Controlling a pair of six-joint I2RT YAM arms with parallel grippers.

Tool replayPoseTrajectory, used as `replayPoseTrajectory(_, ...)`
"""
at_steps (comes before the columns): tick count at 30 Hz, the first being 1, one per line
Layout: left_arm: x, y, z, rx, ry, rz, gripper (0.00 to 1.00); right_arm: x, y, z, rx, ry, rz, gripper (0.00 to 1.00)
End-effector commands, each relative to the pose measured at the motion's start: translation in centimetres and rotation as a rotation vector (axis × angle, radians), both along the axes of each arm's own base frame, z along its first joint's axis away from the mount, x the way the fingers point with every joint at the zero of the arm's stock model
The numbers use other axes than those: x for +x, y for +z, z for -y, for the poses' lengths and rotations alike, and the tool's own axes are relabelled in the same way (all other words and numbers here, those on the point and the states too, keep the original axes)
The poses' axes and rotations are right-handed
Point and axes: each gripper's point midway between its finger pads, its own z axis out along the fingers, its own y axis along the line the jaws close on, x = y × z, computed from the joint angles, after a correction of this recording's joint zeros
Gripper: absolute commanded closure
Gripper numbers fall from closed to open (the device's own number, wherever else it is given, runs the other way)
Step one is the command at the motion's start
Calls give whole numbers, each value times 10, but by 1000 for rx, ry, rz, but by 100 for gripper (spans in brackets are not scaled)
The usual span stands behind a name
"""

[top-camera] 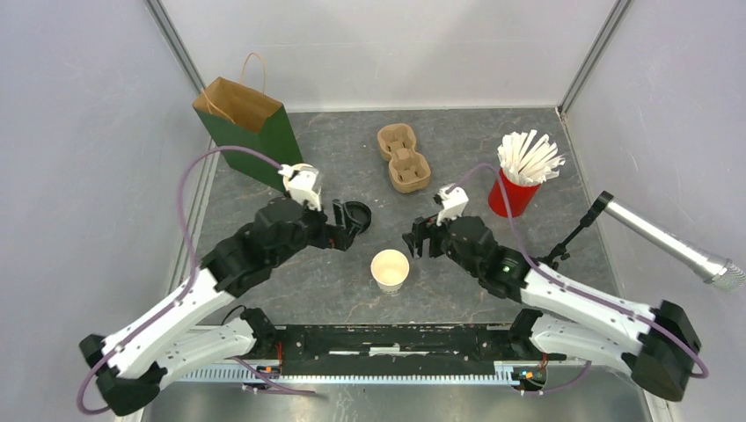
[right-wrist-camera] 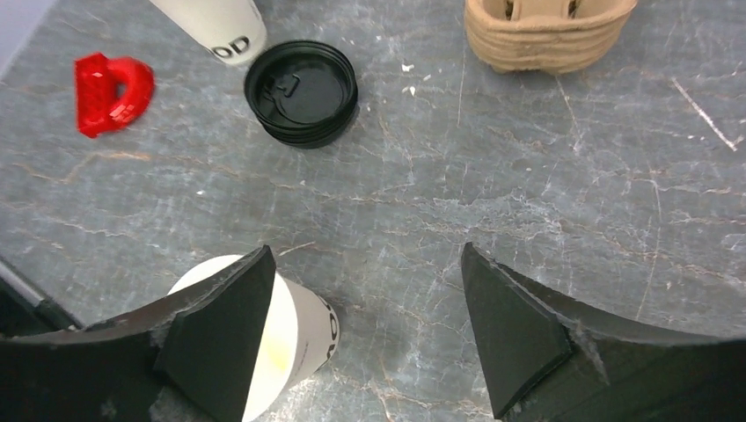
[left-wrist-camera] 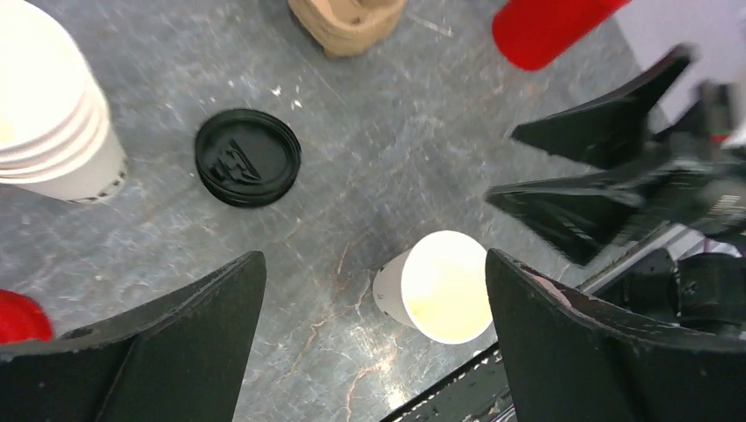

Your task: Pack the takeout coffee

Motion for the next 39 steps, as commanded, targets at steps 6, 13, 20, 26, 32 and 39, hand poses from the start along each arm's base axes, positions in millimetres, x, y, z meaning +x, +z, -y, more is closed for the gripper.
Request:
replayPoseTrajectory(6,-21,0,-64,130,88,68,0,46,9,-56,-5,30,47,36)
replayPoseTrajectory(13,-35,-2,-85,77,110,123,0,88,-17,-84,-19,65,-30,54)
replayPoseTrajectory(20,-34,11,-118,41,257,189,0,119,-48,-110,-54,85,-120,63)
replayPoseTrajectory(26,-37,16,-124,13,273,211,0,137,-70,-121,-82,52,-154,66)
replayPoseTrajectory(32,-35,10,-117,46,245,189,0,144,-90,-129,-119,70,-186,70)
replayPoseTrajectory(39,-34,6,-113,70,227,176,0,147,-99,-127,-142,59,-196,72)
